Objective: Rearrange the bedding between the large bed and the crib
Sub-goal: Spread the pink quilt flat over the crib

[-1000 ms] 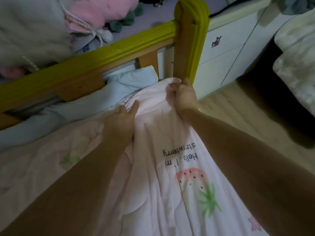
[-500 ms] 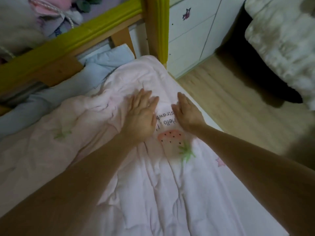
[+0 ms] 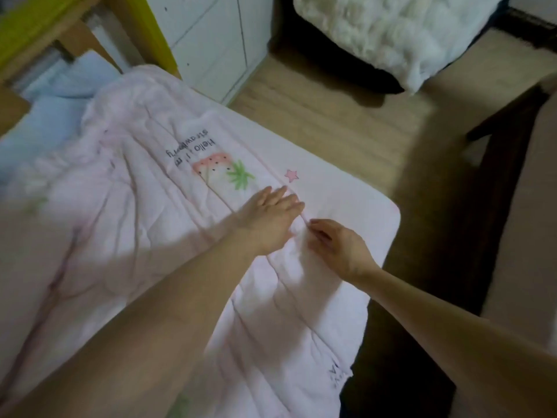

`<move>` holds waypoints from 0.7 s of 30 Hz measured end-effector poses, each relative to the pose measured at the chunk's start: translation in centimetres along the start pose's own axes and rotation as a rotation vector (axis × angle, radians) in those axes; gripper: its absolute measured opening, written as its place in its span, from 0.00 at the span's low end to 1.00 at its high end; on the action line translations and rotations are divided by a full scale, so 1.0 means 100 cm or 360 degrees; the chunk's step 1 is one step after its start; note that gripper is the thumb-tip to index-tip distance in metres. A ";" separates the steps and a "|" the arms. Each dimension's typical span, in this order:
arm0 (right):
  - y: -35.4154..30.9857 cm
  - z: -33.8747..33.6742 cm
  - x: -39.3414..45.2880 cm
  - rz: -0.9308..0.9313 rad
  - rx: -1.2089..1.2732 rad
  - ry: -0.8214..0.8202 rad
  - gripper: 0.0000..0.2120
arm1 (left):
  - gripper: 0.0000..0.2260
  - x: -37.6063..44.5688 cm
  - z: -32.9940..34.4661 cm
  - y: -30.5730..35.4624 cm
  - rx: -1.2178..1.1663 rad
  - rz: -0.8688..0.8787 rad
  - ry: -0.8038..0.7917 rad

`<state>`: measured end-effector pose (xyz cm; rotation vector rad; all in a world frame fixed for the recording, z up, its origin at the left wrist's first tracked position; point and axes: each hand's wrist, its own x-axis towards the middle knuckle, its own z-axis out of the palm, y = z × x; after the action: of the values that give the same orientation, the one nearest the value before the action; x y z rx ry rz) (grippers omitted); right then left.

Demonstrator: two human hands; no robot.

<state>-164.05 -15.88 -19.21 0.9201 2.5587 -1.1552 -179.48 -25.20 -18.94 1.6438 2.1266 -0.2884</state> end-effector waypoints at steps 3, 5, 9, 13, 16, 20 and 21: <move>0.022 0.013 -0.039 0.0273 0.0114 -0.0048 0.22 | 0.24 0.001 0.006 0.029 0.0114 0.0152 0.0076; 0.035 0.018 -0.052 0.0388 0.0105 -0.0155 0.24 | 0.16 0.005 0.008 0.043 0.0227 0.0278 0.0186; 0.060 -0.002 -0.070 0.0461 0.0126 -0.0426 0.11 | 0.13 0.011 0.005 0.057 0.0361 0.0242 0.0299; 0.077 -0.050 -0.063 0.0283 0.0153 0.0251 0.11 | 0.12 0.032 -0.022 0.067 0.0133 -0.0054 0.0604; 0.083 -0.074 -0.040 0.0292 0.0117 0.0719 0.12 | 0.12 0.070 -0.052 0.071 0.0007 -0.0273 0.0583; 0.108 -0.056 -0.027 0.0556 0.0361 0.0352 0.16 | 0.14 0.089 -0.038 0.080 -0.0077 -0.0062 0.0238; 0.114 -0.047 -0.031 0.0590 0.0480 0.0188 0.19 | 0.17 0.089 -0.028 0.083 -0.0107 0.0062 0.0110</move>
<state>-154.27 -8.10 -21.79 1.4953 2.1927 -1.4208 -173.88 -14.09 -19.70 1.6766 2.1278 -0.1485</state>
